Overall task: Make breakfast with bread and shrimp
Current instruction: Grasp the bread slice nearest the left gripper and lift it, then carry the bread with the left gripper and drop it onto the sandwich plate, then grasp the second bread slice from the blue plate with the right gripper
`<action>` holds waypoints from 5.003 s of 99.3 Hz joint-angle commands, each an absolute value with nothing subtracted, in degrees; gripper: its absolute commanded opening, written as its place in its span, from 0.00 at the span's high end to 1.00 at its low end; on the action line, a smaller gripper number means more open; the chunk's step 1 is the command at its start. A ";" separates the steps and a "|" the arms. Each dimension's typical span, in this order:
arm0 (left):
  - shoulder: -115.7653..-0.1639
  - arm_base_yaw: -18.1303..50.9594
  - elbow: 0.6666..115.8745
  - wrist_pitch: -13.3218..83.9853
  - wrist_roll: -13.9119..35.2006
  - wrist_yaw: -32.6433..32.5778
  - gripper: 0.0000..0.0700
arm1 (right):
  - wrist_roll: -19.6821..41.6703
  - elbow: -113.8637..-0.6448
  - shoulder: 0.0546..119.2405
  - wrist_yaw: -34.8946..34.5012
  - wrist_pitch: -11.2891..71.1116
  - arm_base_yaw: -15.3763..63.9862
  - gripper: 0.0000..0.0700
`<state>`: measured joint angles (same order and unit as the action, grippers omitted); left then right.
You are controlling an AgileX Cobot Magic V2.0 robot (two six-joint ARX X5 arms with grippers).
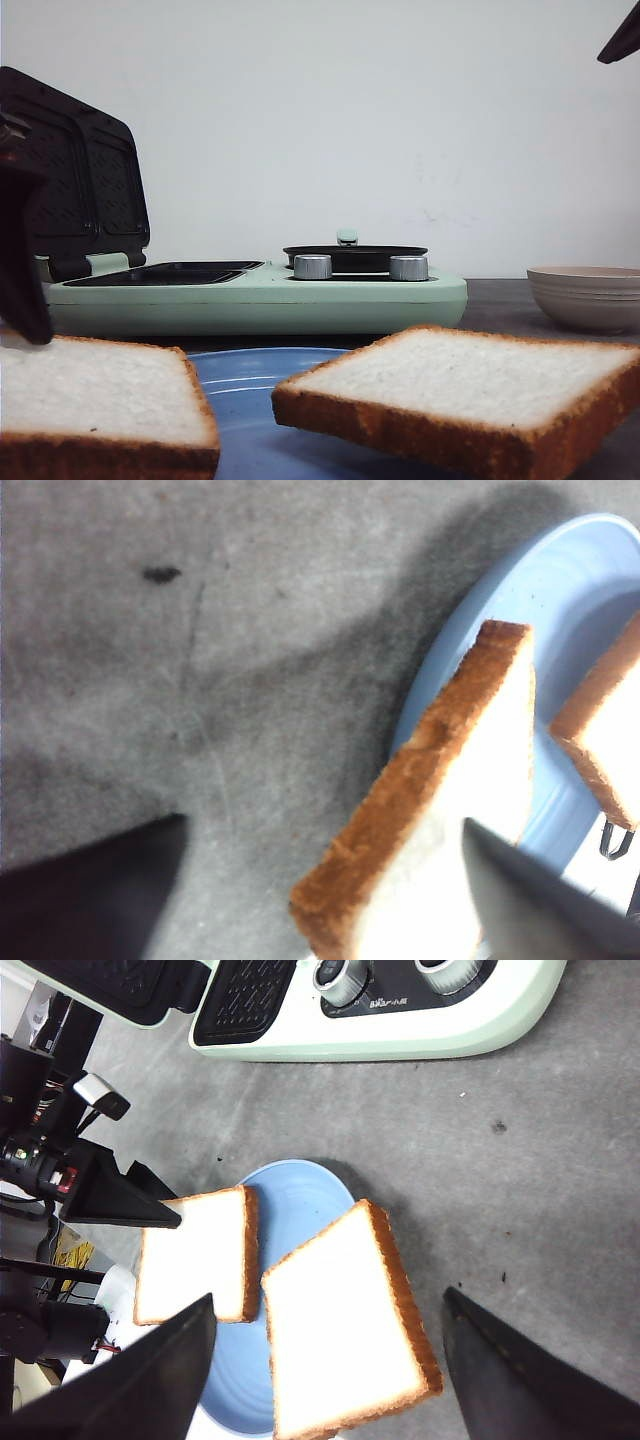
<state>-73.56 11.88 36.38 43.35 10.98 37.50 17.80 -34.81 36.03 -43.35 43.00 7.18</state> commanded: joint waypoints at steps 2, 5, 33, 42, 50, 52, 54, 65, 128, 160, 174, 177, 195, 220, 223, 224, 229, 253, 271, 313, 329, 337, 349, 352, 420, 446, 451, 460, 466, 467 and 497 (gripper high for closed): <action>-74.26 12.08 37.19 42.63 10.07 37.78 0.74 | 16.84 -35.75 36.21 -43.51 42.44 7.42 0.37; -74.26 12.08 37.19 42.44 10.04 37.80 0.82 | 16.82 -35.75 36.21 -43.51 42.44 7.42 0.37; -73.97 12.05 38.74 42.41 9.39 44.18 1.00 | 16.45 -35.75 36.21 -43.51 42.46 7.42 0.37; -73.43 12.08 40.36 42.48 9.43 45.12 1.00 | 16.47 -35.75 36.21 -43.51 42.46 7.42 0.37; -72.60 12.08 42.39 42.72 9.50 45.30 1.00 | 16.45 -35.75 36.21 -43.51 42.48 7.42 0.37; -72.34 12.08 42.94 42.70 9.48 45.34 1.00 | 16.47 -35.75 36.21 -43.51 42.48 7.42 0.37; -72.07 12.08 43.51 42.72 9.50 45.43 1.00 | 16.45 -35.75 36.21 -43.51 42.46 7.42 0.37; -70.54 12.08 47.22 42.57 9.72 45.54 1.00 | 16.45 -35.75 36.21 -43.51 42.46 7.42 0.37; -70.81 12.38 74.06 25.87 16.14 20.73 1.00 | 15.99 -35.75 36.21 -43.48 41.63 7.44 0.37; -79.33 17.17 79.09 18.22 11.62 3.79 1.00 | 15.99 -35.73 36.27 -42.61 38.81 8.93 0.37; -84.75 20.45 81.47 18.09 4.56 -5.98 1.00 | 16.01 -35.75 36.27 -41.58 38.81 9.32 0.37; -85.86 21.08 81.95 18.02 3.16 -8.14 1.00 | 16.01 -35.75 36.27 -41.56 38.83 9.32 0.37; -93.30 23.94 85.17 18.04 -6.22 -19.27 1.00 | 16.01 -35.73 36.27 -41.58 38.85 9.32 0.37; -100.84 25.50 86.00 16.84 -14.61 -25.96 1.00 | 16.03 -35.73 36.27 -41.58 39.20 9.30 0.37; -101.36 25.52 86.00 16.51 -14.61 -25.98 1.00 | 16.03 -35.73 36.27 -41.58 39.27 9.30 0.37; -101.51 25.54 86.00 16.38 -14.61 -26.00 1.00 | 16.03 -35.73 36.27 -41.58 39.29 9.30 0.37; -102.37 25.54 86.00 15.29 -14.87 -26.15 1.00 | 16.05 -35.73 36.27 -41.58 39.40 9.30 0.37; -103.66 25.63 86.00 10.61 -18.46 -27.20 1.00 | 16.21 -35.73 36.25 -41.56 40.62 9.30 0.37; -104.33 25.63 86.00 10.66 -23.88 -27.20 1.00 | 17.02 -35.73 36.25 -41.58 40.75 9.30 0.37; -105.69 25.56 86.00 10.74 -20.73 -25.06 0.86 | 18.48 -35.73 36.21 -42.00 41.23 9.30 0.37; -105.69 25.63 86.00 10.74 -20.32 -25.04 0.48 | 18.48 -35.75 36.21 -42.00 41.28 9.30 0.37; -105.69 25.63 86.00 10.74 -20.27 -25.06 0.36 | 18.48 -35.73 36.21 -42.00 41.28 9.30 0.37; -105.65 26.04 86.00 10.76 -20.05 -26.13 0.24 | 18.48 -35.73 36.21 -42.00 41.28 9.30 0.37; -105.56 26.13 86.00 10.76 -20.05 -26.37 0.24 | 18.48 -35.75 36.21 -42.00 41.28 9.30 0.37; -85.12 28.51 86.96 19.18 -10.24 -24.82 1.00 | 18.35 -35.73 41.91 -44.51 41.54 9.32 0.37; -73.03 29.08 86.96 32.27 -3.97 -8.43 1.00 | 12.93 -35.73 53.08 -51.13 43.79 11.40 0.37; -71.07 29.36 86.96 34.92 -3.46 -6.13 1.00 | 11.79 -35.73 55.29 -51.00 43.72 12.12 0.37; -67.99 29.87 86.96 38.61 -3.38 -3.31 1.00 | 8.27 -35.73 58.94 -50.11 43.42 12.99 0.37; -66.11 30.17 86.96 40.66 -3.38 -2.00 1.00 | 7.25 -35.73 61.04 -48.16 42.92 13.28 0.37; -64.60 30.26 86.96 42.17 -3.38 -1.23 1.00 | 6.26 -35.73 62.70 -46.37 42.37 13.45 0.37; -58.63 30.35 86.96 45.41 -3.62 -1.08 1.00 | 0.40 -35.73 70.59 -47.53 40.07 13.63 0.37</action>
<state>-58.48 29.91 85.78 45.47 -3.64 -1.28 3.25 -34.89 68.86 -45.04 40.77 13.19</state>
